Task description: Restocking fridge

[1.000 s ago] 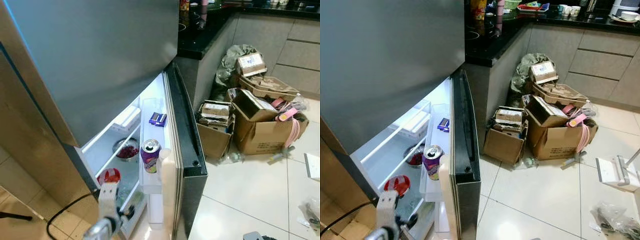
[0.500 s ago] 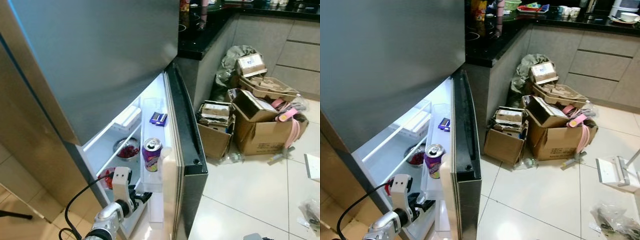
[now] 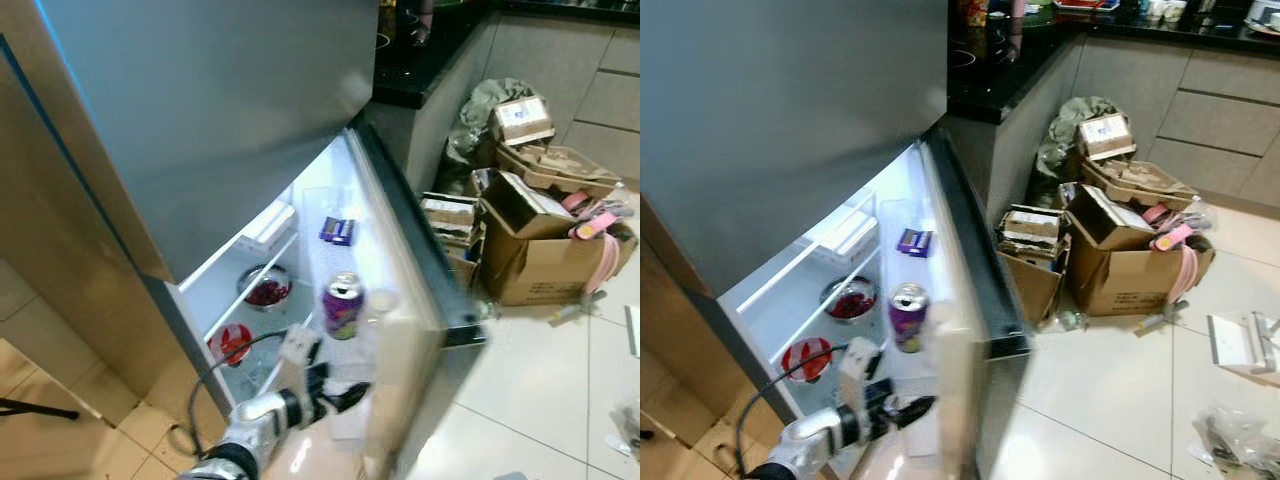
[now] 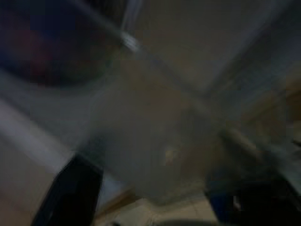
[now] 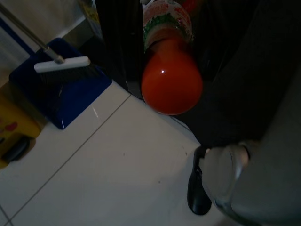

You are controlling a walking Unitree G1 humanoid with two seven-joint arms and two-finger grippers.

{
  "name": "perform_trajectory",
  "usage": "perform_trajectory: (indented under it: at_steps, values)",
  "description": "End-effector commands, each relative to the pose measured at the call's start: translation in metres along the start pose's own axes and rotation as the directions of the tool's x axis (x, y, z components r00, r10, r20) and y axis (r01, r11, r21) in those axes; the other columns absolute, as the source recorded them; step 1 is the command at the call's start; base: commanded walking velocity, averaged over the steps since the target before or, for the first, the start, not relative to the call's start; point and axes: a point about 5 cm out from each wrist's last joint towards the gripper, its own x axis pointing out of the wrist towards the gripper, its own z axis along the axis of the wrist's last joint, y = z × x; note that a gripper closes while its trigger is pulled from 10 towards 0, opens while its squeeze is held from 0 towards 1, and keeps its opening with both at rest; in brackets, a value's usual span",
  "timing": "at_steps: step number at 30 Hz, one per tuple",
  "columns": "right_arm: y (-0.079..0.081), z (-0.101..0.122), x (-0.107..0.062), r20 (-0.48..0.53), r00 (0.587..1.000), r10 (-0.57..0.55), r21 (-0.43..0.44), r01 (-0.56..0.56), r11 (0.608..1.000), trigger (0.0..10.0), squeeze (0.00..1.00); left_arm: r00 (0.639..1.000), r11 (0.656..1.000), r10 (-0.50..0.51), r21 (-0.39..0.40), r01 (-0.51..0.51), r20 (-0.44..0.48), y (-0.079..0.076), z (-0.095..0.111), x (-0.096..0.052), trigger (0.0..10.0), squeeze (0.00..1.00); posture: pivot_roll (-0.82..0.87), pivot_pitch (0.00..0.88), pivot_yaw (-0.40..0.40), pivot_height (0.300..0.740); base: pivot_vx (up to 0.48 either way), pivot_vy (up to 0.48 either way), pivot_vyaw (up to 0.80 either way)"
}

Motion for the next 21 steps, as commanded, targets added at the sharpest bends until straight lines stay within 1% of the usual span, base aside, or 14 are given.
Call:
perform_trajectory:
  at_steps: [1, 2, 4, 5, 7, 8, 9, 12, 13, 14, 15, 17, 18, 21]
  values:
    - [0.0, -0.002, 0.0, -0.003, 1.0, 0.001, 0.007, -0.001, 1.0, 10.0, 0.0, 0.971, 0.966, -0.197, 0.197, 0.169, 0.137, -0.016, 0.051, 0.025, 10.0, 0.0, -0.04, 0.0, -0.02, 0.74, 0.0, 0.0, 0.0]
    - [0.0, -0.002, 0.0, -0.003, 1.0, 0.001, 0.008, -0.001, 1.0, 10.0, 0.0, 0.962, 0.955, -0.241, 0.209, 0.211, 0.129, -0.021, 0.052, 0.028, 10.0, 0.0, -0.04, 0.0, -0.018, 0.74, 0.0, 0.0, 0.0]
    - [0.0, -0.002, 0.0, -0.003, 1.0, 0.001, 0.008, -0.001, 1.0, 10.0, 0.0, 0.962, 0.955, -0.241, 0.209, 0.211, 0.129, -0.021, 0.052, 0.028, 10.0, 0.0, -0.04, 0.0, -0.018, 0.74, 0.0, 0.0, 0.0]
    - [0.0, -0.002, 0.0, -0.003, 1.0, 0.003, 0.008, -0.002, 1.0, 10.0, 0.0, 0.958, 0.947, -0.264, 0.219, 0.234, 0.116, -0.023, 0.052, 0.029, 10.0, 0.0, -0.04, 0.0, -0.016, 0.74, 0.0, 0.0, 0.0]
    - [0.001, -0.002, 0.0, -0.003, 1.0, 0.004, 0.01, -0.004, 1.0, 10.0, 0.0, 0.963, 0.951, -0.25, 0.212, 0.225, 0.1, -0.02, 0.048, 0.026, 10.0, 0.0, -0.04, 0.0, -0.014, 0.74, 0.0, 0.0, 0.0]
    - [0.002, -0.002, 0.0, -0.004, 1.0, 0.006, 0.01, -0.006, 1.0, 10.0, 0.0, 0.97, 0.956, -0.228, 0.207, 0.207, 0.081, -0.016, 0.044, 0.021, 10.0, 0.0, -0.04, 0.0, -0.012, 0.74, 0.0, 0.0, 0.0]
    - [0.002, -0.002, 0.0, -0.004, 1.0, 0.006, 0.01, -0.006, 1.0, 10.0, 0.0, 0.97, 0.956, -0.228, 0.207, 0.207, 0.081, -0.016, 0.044, 0.021, 10.0, 0.0, -0.04, 0.0, -0.012, 0.74, 0.0, 0.0, 0.0]
    - [0.003, -0.002, 0.0, -0.004, 1.0, 0.007, 0.013, -0.007, 1.0, 10.0, 0.0, 0.992, 0.974, -0.124, 0.192, 0.123, -0.005, -0.002, 0.024, 0.003, 10.0, 0.0, -0.04, 0.0, -0.011, 0.74, 0.0, 0.0, 0.0]
    - [0.003, -0.002, 0.0, -0.004, 1.0, 0.007, 0.013, -0.007, 1.0, 10.0, 0.0, 0.992, 0.974, -0.124, 0.192, 0.123, -0.005, -0.002, 0.024, 0.003, 10.0, 0.0, -0.04, 0.0, -0.011, 0.74, 0.0, 0.0, 0.0]
    - [0.003, -0.002, 0.0, -0.003, 1.0, 0.008, 0.013, -0.008, 1.0, 10.0, 0.0, 0.996, 0.98, -0.089, 0.178, 0.093, -0.028, 0.003, 0.017, -0.003, 10.0, 0.0, -0.04, 0.0, -0.009, 0.74, 0.0, 0.0, 0.0]
    - [0.003, -0.002, 0.0, -0.003, 1.0, 0.008, 0.013, -0.008, 1.0, 10.0, 0.0, 0.996, 0.98, -0.089, 0.178, 0.093, -0.028, 0.003, 0.017, -0.003, 10.0, 0.0, -0.04, 0.0, -0.009, 0.74, 0.0, 0.0, 0.0]
    - [0.004, -0.001, 0.0, -0.003, 1.0, 0.008, 0.013, -0.008, 1.0, 10.0, 0.0, 0.997, 0.985, -0.018, 0.171, 0.03, -0.073, 0.01, 0.007, -0.015, 10.0, 0.0, -0.04, 0.0, -0.009, 0.74, 0.0, 0.0, 0.0]
    - [0.004, -0.001, 0.0, -0.003, 1.0, 0.008, 0.013, -0.008, 1.0, 10.0, 0.0, 0.997, 0.985, -0.014, 0.173, 0.027, -0.076, 0.01, 0.006, -0.015, 10.0, 0.0, -0.04, 0.0, -0.009, 0.74, 0.0, 0.0, 0.0]
    - [0.003, 0.0, 0.0, 0.0, 1.0, 0.008, 0.014, -0.008, 1.0, 10.0, 0.0, 0.992, 0.988, 0.084, 0.134, -0.07, -0.097, 0.019, -0.004, -0.03, 10.0, 0.0, -0.04, 0.0, -0.01, 0.74, 0.0, 0.0, 0.0]
